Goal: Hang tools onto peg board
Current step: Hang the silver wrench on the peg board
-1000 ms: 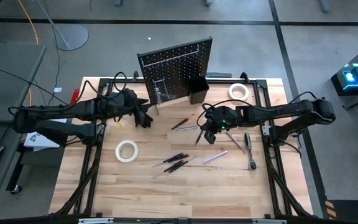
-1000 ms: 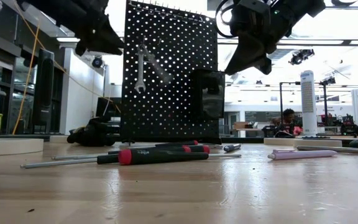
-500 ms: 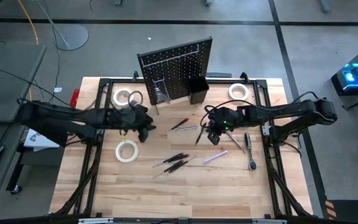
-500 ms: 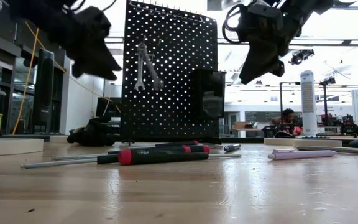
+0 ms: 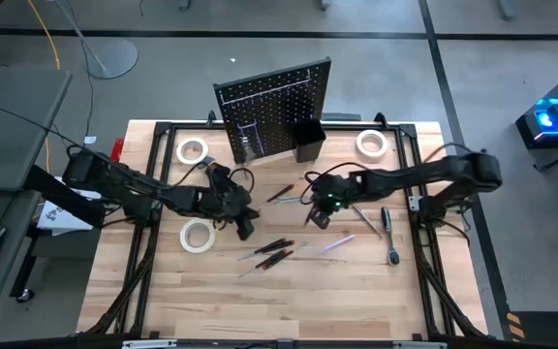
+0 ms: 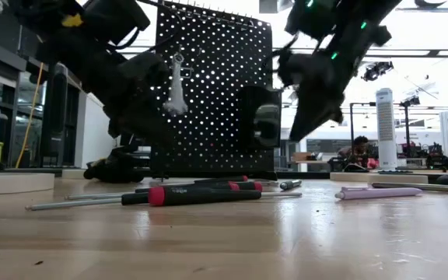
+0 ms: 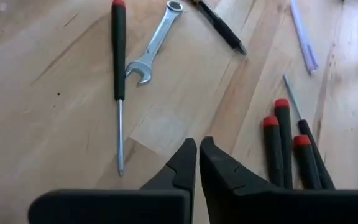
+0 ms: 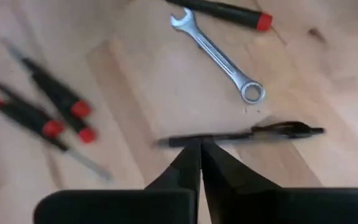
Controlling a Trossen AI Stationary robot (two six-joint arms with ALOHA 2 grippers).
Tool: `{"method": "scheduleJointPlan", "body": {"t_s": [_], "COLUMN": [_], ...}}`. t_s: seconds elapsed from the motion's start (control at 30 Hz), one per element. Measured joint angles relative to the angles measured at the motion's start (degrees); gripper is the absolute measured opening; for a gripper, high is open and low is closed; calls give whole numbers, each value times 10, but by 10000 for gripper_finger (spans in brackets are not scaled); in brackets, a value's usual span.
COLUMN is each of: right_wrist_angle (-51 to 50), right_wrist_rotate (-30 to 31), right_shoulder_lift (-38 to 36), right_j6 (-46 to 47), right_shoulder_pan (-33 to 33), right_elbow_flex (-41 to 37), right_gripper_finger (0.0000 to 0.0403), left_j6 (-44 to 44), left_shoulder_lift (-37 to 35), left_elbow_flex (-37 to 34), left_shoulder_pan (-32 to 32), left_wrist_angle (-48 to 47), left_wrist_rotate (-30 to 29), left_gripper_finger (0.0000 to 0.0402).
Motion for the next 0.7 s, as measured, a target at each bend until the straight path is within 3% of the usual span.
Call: {"method": "scheduleJointPlan", "body": {"t_s": [0.27,0.7], "right_wrist_angle": [108,123], "right_wrist_rotate": [38,32], "right_shoulder_lift": [101,107], "right_j6": [29,0], "right_shoulder_pan": [-39,-60], "right_elbow_flex": [0,0], "right_gripper_finger": [0,0], "left_j6": [-9,-25], "left_shoulder_lift": [-5,-6], "left_elbow_flex": [5,4], "left_shoulder_pan": [-9,-23], "left_wrist_angle": [51,44], "left_wrist_rotate": [-6,-33], "left_gripper_finger": [1,0]}}
